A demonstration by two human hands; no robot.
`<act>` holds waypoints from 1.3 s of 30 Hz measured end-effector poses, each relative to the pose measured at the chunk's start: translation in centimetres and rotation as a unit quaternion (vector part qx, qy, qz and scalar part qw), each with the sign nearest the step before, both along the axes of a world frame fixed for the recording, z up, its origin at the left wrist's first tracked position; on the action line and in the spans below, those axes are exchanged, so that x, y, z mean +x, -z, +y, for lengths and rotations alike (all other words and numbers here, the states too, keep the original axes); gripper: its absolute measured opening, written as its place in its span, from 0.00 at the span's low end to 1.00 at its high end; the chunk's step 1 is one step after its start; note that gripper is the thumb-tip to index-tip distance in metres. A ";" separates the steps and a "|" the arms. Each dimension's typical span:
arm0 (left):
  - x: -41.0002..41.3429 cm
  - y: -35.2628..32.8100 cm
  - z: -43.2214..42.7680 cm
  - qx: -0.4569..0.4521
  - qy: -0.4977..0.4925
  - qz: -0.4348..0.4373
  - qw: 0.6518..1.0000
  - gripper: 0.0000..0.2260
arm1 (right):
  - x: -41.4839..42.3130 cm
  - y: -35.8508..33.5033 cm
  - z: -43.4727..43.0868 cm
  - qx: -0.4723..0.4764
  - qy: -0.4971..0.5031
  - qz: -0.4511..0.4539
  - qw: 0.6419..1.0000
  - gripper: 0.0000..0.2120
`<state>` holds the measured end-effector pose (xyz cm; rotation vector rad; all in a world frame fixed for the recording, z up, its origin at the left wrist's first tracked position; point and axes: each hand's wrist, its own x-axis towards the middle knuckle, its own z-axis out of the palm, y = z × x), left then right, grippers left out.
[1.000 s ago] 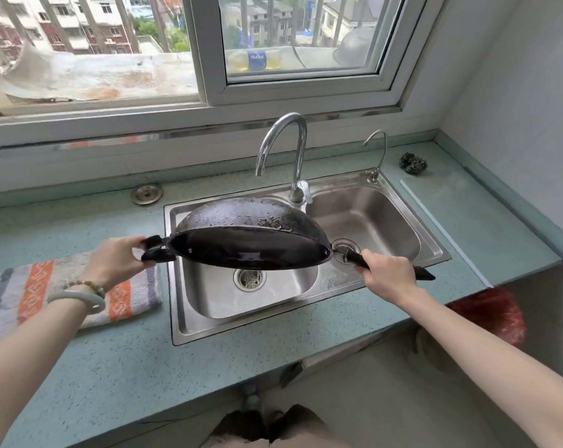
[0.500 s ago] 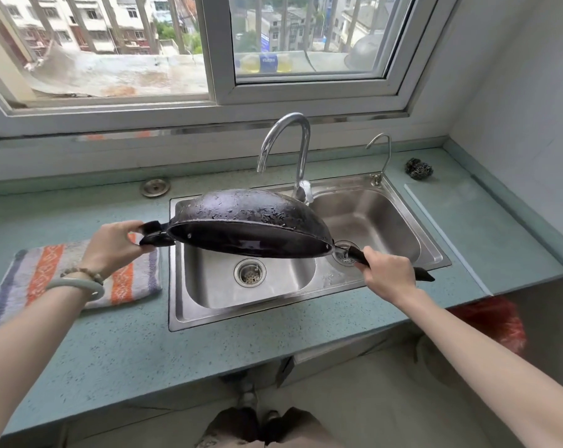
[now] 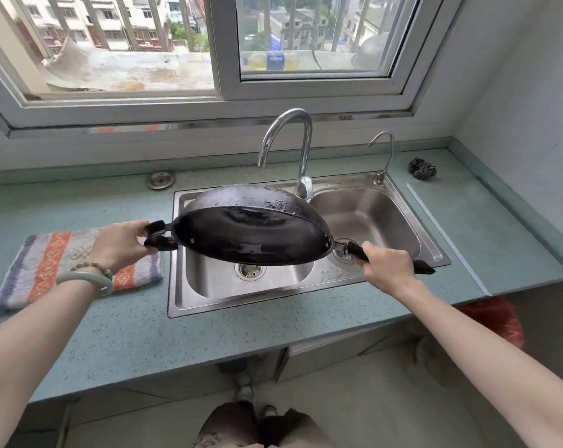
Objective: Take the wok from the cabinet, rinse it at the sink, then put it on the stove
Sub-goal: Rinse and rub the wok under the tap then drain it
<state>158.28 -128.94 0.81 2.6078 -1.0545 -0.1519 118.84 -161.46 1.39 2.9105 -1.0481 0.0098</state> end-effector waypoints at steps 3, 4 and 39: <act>-0.7 0.7 0.4 -0.025 -0.010 0.003 1.000 0.14 | -0.3 0.2 -0.1 -0.027 -0.004 -0.021 0.999 0.05; -0.8 0.8 0.4 -0.026 -0.009 0.008 1.000 0.14 | -0.4 0.3 -0.1 -0.026 -0.009 -0.017 0.999 0.05; 5.9 -1.3 -2.3 -0.029 0.092 0.056 0.994 0.09 | 1.0 0.6 5.3 -0.079 0.049 -0.061 0.994 0.11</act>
